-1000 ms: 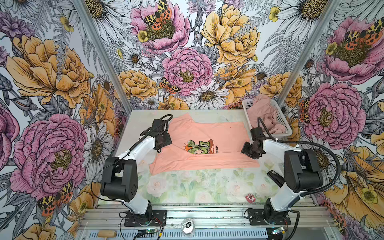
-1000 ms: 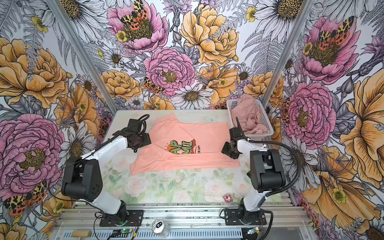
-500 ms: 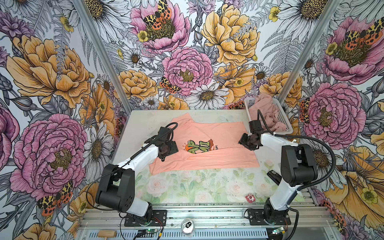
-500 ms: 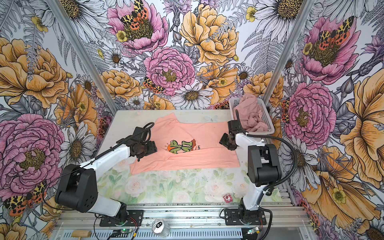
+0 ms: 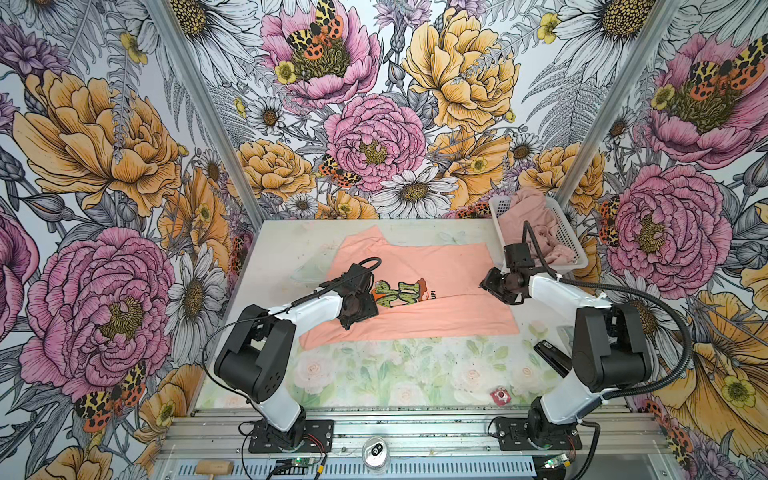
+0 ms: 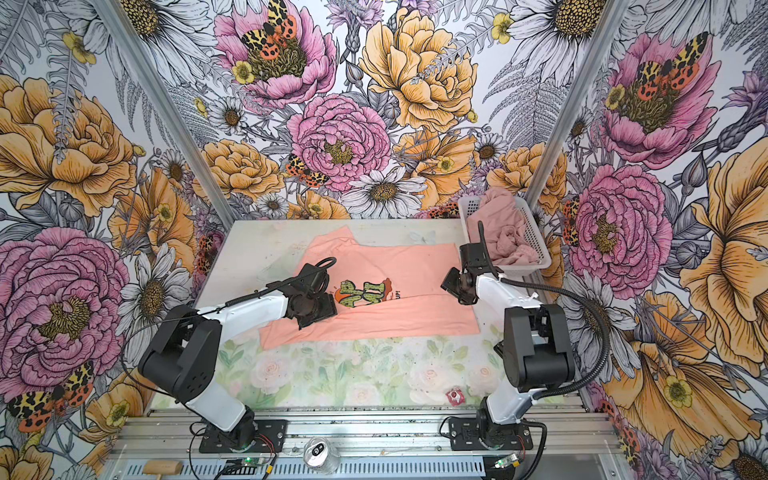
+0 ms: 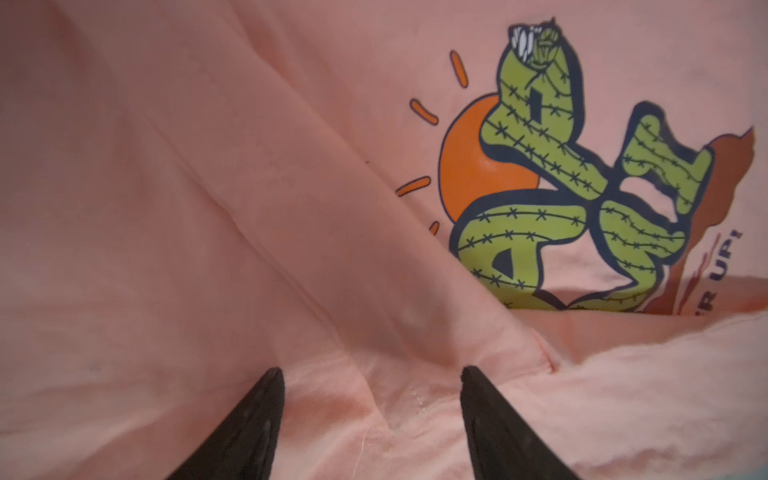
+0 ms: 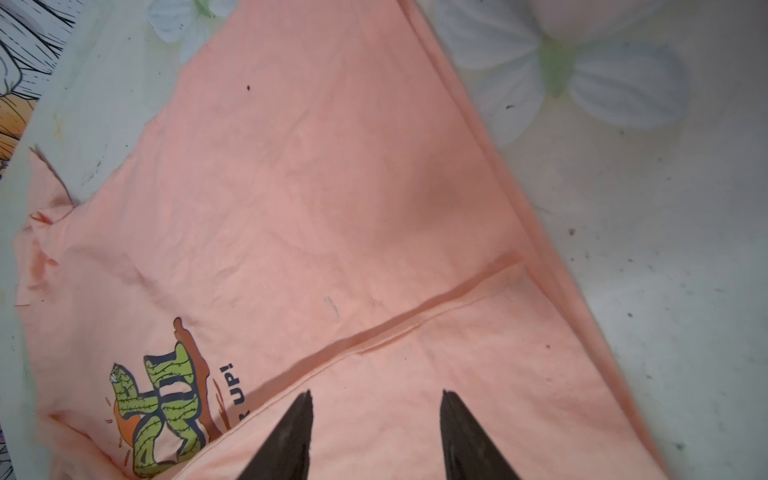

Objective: Fold and stack the mixed laundry pile

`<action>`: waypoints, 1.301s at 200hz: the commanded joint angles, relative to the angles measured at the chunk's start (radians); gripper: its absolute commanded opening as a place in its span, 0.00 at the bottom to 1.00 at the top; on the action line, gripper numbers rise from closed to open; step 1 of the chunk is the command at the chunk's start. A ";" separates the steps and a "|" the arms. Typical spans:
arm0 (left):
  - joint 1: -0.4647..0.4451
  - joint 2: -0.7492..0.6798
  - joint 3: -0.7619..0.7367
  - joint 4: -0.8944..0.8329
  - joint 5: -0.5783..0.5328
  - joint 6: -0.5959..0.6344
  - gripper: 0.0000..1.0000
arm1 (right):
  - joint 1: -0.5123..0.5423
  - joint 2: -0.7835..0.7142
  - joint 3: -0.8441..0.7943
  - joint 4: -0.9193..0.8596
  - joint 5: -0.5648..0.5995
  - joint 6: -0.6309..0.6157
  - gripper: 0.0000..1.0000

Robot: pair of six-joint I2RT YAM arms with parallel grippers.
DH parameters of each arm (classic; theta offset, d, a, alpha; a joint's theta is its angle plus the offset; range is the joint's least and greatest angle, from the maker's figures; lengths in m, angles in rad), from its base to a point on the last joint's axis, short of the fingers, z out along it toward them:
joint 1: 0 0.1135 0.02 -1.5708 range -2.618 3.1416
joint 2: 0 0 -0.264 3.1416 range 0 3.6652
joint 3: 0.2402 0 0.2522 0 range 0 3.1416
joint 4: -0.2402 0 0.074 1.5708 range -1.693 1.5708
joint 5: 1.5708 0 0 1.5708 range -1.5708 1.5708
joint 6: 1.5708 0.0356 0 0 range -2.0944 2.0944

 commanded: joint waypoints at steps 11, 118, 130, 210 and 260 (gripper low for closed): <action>-0.013 0.036 0.044 0.028 0.008 -0.026 0.59 | 0.005 -0.081 -0.037 -0.003 -0.007 0.019 0.51; -0.017 0.104 0.105 0.026 -0.024 -0.009 0.26 | 0.004 -0.109 -0.046 -0.010 -0.007 0.014 0.51; -0.016 0.105 0.117 0.026 -0.028 -0.005 0.18 | 0.004 -0.113 -0.049 -0.010 -0.007 0.014 0.51; -0.012 0.222 0.348 -0.074 -0.062 0.110 0.06 | 0.005 -0.116 -0.051 -0.011 -0.010 0.013 0.52; -0.005 0.376 0.564 -0.158 -0.079 0.194 0.30 | 0.005 -0.104 -0.050 -0.011 -0.026 0.010 0.52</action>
